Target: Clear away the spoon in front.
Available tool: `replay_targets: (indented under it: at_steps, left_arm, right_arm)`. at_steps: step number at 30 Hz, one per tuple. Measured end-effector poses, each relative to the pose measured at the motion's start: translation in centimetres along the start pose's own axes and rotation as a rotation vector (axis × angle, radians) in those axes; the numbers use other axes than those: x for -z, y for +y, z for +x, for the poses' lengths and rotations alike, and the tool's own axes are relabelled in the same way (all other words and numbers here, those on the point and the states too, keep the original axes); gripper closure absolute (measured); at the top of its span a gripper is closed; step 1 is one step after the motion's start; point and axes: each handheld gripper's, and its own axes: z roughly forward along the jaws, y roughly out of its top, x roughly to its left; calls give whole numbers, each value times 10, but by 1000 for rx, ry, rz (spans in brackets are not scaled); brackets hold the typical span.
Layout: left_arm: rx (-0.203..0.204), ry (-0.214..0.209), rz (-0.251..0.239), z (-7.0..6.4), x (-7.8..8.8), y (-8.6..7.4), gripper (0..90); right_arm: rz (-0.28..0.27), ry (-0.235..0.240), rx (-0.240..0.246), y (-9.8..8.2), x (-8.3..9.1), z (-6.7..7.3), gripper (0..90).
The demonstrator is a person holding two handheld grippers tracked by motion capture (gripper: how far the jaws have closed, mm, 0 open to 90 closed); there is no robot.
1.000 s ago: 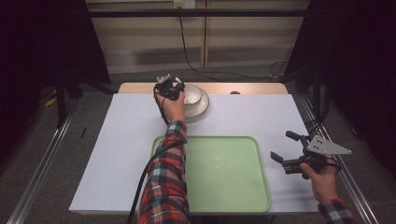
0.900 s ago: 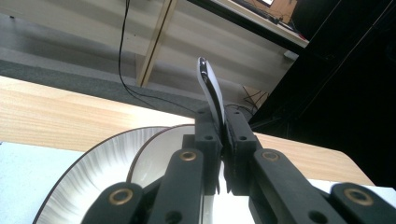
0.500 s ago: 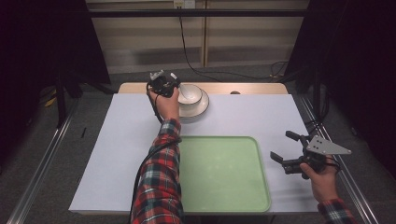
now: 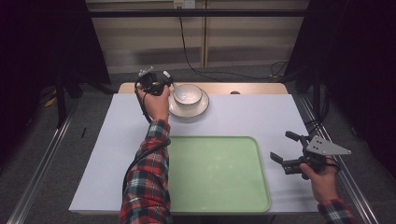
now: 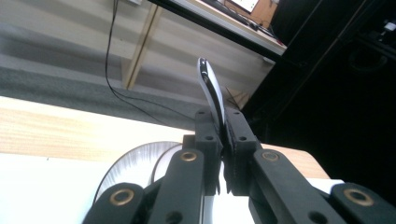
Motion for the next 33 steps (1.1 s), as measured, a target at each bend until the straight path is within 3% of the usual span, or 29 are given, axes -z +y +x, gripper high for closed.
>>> replay_targets:
  at_steps: [4,9,13,16,17,23,33]
  left_arm:
    - [-14,-31,18,0,14,6,861]
    - [-12,-83,44,2,27,7,861]
    - [7,-121,70,3,40,6,861]
    - [0,-132,85,5,51,5,861]
    - [14,-133,75,4,53,5,861]
    - [-3,-160,136,5,68,-1,861]
    - [-19,-205,218,6,90,-20,861]
  right_arm:
    - [15,22,7,0,0,0,17]
    - [9,12,8,0,0,0,17]
    - [15,18,8,0,0,0,16]
    - [19,17,6,0,0,1,16]
    - [17,16,3,0,-1,1,17]
    - [8,0,4,-1,-1,2,17]
    - [15,18,2,0,-1,1,16]
